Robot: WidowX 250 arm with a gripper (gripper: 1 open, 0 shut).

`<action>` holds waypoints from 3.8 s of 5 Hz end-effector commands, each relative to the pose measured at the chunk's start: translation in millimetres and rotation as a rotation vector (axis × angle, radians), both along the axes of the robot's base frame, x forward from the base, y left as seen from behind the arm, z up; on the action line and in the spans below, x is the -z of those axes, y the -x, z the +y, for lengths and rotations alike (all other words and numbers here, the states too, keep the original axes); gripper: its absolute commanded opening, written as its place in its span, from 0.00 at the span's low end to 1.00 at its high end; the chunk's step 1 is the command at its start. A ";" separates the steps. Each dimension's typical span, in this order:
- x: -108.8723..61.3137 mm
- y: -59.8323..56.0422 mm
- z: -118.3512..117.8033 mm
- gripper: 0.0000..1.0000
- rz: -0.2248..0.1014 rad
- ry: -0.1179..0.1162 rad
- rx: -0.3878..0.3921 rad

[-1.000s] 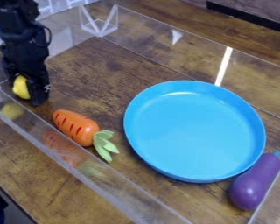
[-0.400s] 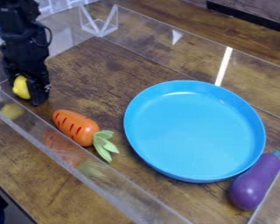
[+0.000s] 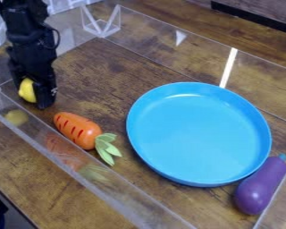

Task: Put the lemon on the blue tray

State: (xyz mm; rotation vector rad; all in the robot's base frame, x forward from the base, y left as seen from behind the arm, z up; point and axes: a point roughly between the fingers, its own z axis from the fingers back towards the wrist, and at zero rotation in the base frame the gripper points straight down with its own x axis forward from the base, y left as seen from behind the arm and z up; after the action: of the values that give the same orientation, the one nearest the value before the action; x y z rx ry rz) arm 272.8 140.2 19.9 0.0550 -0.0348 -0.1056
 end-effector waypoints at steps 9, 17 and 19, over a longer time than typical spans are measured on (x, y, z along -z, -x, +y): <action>-102.6 -33.7 -100.7 0.00 -0.086 -0.074 0.312; -103.6 -33.2 -248.5 0.00 -0.087 -0.049 0.680; -75.9 -52.7 -264.9 0.00 -0.040 -0.047 0.692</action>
State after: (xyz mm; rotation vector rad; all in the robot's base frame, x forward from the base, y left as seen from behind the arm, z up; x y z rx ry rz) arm 317.9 -123.1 77.9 0.0916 -0.0295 -0.8065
